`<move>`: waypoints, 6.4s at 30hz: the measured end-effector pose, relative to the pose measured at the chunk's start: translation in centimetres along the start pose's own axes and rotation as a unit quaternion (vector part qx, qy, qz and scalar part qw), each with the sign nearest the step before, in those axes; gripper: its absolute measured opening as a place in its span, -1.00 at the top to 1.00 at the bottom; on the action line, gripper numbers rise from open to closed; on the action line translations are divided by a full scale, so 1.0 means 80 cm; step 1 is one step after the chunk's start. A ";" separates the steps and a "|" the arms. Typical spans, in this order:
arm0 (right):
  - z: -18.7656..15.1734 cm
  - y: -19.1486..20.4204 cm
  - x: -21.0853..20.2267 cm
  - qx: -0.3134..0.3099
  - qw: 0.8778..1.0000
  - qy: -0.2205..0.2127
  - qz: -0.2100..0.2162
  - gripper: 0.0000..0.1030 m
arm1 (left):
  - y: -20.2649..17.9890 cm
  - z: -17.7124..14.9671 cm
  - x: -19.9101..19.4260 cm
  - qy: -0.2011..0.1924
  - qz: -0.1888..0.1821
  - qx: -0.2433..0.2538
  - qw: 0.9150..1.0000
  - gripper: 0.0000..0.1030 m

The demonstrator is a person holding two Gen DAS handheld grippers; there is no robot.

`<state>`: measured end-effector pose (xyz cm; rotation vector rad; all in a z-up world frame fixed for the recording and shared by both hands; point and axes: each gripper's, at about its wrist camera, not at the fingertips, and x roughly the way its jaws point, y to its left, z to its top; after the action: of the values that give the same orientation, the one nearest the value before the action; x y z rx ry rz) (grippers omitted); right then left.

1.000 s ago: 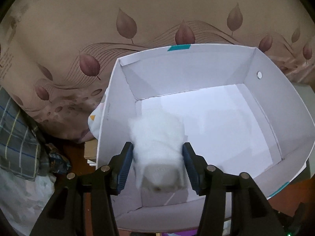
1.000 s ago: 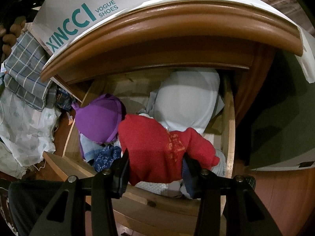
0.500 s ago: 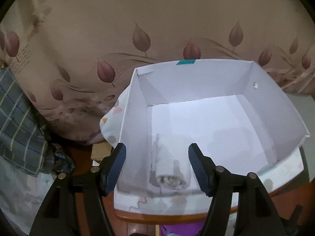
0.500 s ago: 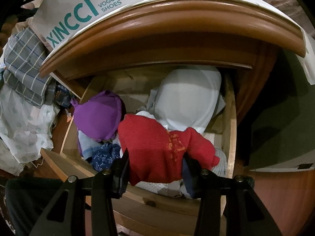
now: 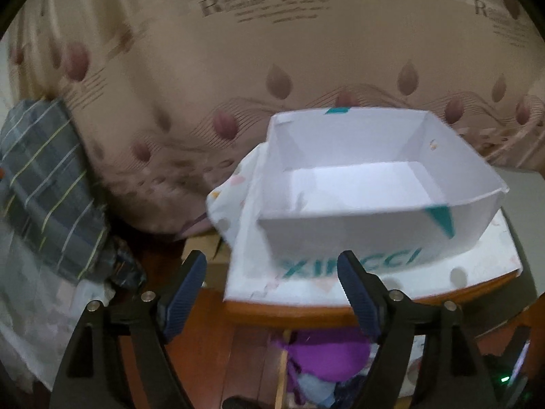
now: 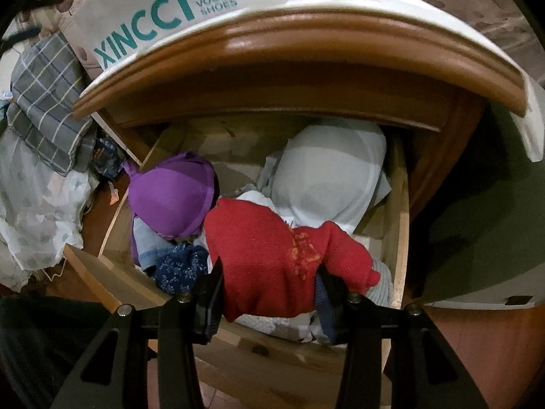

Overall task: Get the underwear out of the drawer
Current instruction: 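Lift the red garment with the right tool and release it into the shoe box, then move the right tool back down into the open drawer, then close the right tool on the grey knit socks in the drawer, then lift the grey socks with the right tool while the left tool grasps the purple bra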

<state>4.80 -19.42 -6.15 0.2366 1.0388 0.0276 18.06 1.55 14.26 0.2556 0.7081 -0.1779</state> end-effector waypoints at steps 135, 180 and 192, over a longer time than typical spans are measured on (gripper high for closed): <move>-0.006 0.003 0.175 -0.387 0.812 0.424 -0.107 -0.32 | 0.091 -0.191 0.126 0.147 0.000 -0.197 0.969 -0.72; 0.013 -0.068 0.000 0.059 0.996 0.000 -0.067 0.27 | 0.031 -0.210 0.139 0.210 -0.144 -0.183 0.950 -0.72; 0.014 -0.074 -0.035 0.075 0.994 -0.050 -0.060 0.27 | -0.021 -0.219 0.163 0.261 -0.164 -0.192 0.932 -0.70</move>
<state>3.79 -25.76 -4.44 0.3089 0.9553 -0.1690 16.52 4.09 -7.47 -0.2070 1.2974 -0.2895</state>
